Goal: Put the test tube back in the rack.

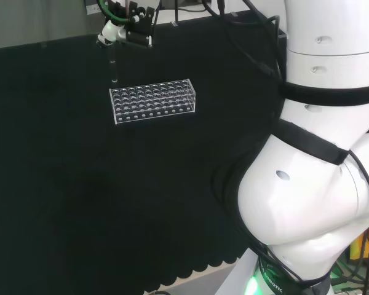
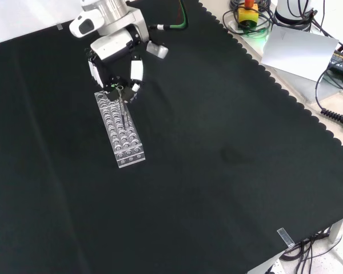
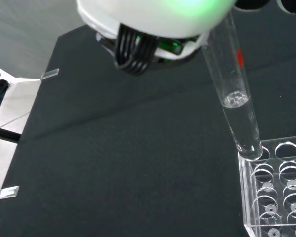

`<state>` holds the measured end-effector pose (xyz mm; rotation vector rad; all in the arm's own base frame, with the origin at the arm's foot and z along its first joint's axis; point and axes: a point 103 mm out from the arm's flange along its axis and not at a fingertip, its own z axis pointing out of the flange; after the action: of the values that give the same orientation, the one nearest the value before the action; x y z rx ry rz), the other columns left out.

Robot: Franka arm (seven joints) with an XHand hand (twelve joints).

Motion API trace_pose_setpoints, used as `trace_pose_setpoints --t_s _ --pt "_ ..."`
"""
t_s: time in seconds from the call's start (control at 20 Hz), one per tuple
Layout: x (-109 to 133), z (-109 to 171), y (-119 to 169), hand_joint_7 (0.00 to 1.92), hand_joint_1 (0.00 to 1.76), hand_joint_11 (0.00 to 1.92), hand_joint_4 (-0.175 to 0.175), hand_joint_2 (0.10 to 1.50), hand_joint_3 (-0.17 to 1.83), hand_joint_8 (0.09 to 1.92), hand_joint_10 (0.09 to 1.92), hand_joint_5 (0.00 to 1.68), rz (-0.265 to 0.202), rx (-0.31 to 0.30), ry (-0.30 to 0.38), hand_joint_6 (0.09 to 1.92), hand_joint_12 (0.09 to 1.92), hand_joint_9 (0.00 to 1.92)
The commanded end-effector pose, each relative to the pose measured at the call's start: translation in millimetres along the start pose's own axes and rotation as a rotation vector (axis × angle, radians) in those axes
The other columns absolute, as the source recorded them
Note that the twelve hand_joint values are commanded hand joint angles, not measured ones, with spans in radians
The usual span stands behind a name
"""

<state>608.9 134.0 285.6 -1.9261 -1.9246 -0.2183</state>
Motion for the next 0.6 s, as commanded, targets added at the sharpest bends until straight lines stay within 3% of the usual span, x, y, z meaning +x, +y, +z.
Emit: trace_pose_setpoints --t_s 0.05,0.6 --pt "-4 18 9 1.84 1.23 1.26 -0.175 0.62 0.62 0.32 0.21 1.48 0.011 0.019 -0.014 0.25 0.96 1.75" --pt "-19 30 18 1.84 1.23 1.26 -0.175 0.62 0.63 0.32 0.21 1.48 0.034 0.036 0.0 0.25 0.96 1.75"
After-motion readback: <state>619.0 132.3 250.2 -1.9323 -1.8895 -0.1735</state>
